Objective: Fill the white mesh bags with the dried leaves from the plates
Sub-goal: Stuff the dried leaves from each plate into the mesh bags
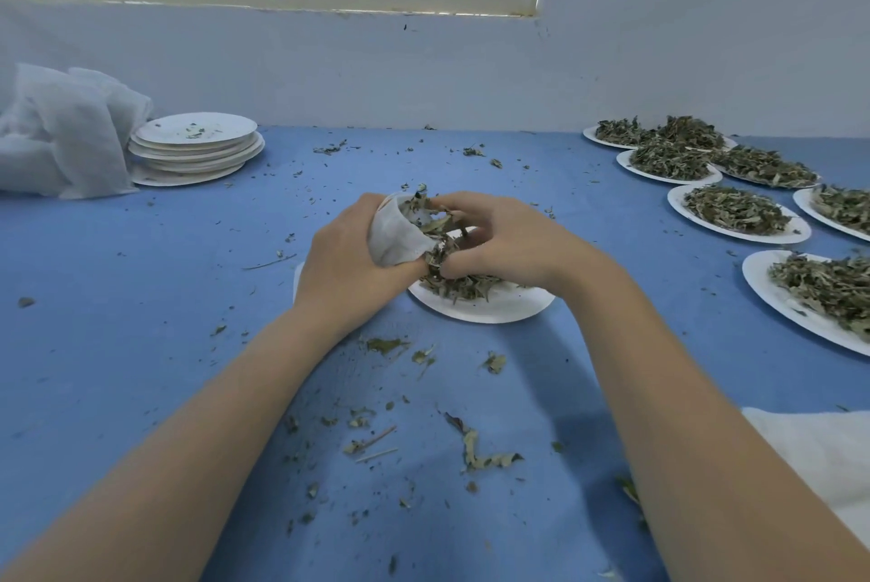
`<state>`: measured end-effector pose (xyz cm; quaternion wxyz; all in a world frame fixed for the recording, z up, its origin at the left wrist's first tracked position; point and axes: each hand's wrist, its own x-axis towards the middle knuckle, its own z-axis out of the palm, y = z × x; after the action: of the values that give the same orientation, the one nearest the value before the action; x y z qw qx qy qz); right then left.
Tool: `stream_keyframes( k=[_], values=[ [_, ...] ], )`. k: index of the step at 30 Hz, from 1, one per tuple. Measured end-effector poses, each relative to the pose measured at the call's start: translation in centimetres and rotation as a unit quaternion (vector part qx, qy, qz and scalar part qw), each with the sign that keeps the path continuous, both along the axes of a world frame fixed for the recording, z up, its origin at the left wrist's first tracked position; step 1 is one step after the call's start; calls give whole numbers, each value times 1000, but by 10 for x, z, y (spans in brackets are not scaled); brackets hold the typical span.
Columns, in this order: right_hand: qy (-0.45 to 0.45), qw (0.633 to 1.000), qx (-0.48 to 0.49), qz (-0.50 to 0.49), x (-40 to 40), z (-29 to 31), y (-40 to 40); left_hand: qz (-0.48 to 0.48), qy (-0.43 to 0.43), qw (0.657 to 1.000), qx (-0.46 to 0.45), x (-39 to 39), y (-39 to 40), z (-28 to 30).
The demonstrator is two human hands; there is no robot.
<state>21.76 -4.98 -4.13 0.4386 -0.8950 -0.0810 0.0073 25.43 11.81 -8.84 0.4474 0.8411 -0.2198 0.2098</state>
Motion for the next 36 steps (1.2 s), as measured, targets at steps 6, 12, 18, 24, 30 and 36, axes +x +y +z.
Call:
stream_keyframes(
  k=[6, 12, 18, 24, 30, 36],
  values=[
    [-16, 987, 158, -22, 2, -2, -4, -3, -1, 999, 47, 0, 4, -2],
    [-62, 993, 95, -44, 1, 4, -4, 24, -30, 990, 136, -1, 5, -1],
    [-102, 993, -60, -27, 1, 7, 14, 18, -33, 991, 128, -2, 0, -1],
    [-61, 991, -103, 52, -1, 5, 19, 8, -19, 996, 92, -3, -3, -3],
    [-94, 995, 23, 7, -5, 10, 12, 10, 7, 998, 61, -4, -1, 1],
    [-115, 984, -123, -49, 3, 3, 36, -4, 27, 998, 60, -9, -8, 7]
  ],
)
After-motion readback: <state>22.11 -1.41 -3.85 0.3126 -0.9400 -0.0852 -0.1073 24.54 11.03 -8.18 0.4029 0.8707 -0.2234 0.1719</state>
